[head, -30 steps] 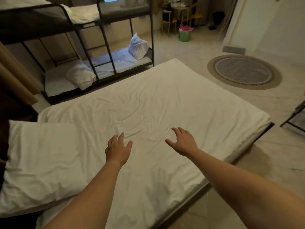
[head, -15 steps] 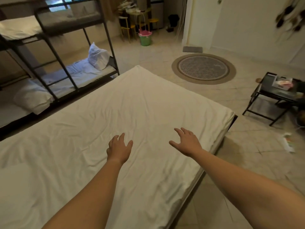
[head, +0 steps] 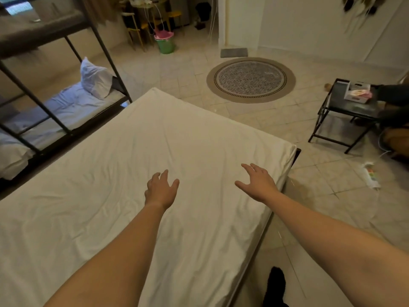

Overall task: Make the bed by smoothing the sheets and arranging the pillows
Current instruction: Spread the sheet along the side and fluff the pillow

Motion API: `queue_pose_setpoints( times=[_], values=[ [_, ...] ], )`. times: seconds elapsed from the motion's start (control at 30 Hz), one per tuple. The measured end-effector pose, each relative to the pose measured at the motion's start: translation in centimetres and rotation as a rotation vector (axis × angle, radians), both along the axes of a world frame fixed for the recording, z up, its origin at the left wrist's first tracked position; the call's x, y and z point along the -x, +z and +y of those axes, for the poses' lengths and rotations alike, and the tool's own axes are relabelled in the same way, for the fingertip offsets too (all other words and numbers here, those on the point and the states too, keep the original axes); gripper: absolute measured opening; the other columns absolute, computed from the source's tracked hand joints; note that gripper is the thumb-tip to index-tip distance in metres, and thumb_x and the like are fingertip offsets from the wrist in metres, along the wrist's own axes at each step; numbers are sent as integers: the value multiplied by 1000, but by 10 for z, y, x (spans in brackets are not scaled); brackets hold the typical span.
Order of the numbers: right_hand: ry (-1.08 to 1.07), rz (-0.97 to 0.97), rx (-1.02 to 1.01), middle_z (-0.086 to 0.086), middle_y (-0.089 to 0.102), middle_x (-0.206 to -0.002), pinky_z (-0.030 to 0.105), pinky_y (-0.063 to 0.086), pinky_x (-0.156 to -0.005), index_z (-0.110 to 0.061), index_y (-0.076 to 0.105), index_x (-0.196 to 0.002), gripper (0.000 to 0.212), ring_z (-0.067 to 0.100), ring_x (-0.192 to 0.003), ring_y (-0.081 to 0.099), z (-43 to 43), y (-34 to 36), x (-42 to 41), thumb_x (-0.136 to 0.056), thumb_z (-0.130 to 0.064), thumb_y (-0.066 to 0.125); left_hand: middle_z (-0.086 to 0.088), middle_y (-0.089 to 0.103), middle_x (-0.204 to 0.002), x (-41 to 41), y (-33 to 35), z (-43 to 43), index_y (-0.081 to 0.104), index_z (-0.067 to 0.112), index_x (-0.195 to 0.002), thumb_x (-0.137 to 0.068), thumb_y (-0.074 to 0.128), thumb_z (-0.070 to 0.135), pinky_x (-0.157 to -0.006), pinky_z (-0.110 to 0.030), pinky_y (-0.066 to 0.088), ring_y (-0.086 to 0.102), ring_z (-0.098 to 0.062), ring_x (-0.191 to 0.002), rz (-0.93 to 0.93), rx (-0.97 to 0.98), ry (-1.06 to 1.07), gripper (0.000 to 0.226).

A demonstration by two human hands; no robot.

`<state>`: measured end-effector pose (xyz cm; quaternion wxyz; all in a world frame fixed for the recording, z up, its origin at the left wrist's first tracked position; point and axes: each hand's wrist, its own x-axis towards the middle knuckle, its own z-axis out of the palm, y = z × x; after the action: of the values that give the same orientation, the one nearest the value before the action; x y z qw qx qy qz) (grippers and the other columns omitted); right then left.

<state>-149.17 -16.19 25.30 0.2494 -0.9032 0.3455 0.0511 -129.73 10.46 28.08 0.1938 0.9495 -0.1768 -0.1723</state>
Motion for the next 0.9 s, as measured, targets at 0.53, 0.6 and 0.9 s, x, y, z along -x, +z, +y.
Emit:
queue_pose_setpoints(
  times=[0.53,0.6,0.9],
  values=[
    [123,132,-51,-2,19,-168,47,28,-119,-36,21,-159,79,26,-152,20,-267,-31,-21,-92,-63,53,-4,24,-167,-29,-30,-246,31,29,-161,-104,46,54,-118,-57,31,22,-31,-153,68,41,181,64],
    [128,149,-72,-1,20,-167,47,28,-119,-37,21,-159,80,26,-152,20,-290,-44,-30,-91,-64,53,-5,23,-168,-41,-38,-268,31,29,-161,-104,46,53,-118,-57,30,21,-31,-153,78,30,192,64],
    [86,170,-145,0,19,-167,47,31,-118,-36,22,-159,80,26,-151,20,-383,-80,-98,-91,-61,55,-7,23,-167,-138,-77,-367,32,30,-161,-105,45,51,-116,-59,32,22,-32,-152,127,-7,225,61]
  ],
)
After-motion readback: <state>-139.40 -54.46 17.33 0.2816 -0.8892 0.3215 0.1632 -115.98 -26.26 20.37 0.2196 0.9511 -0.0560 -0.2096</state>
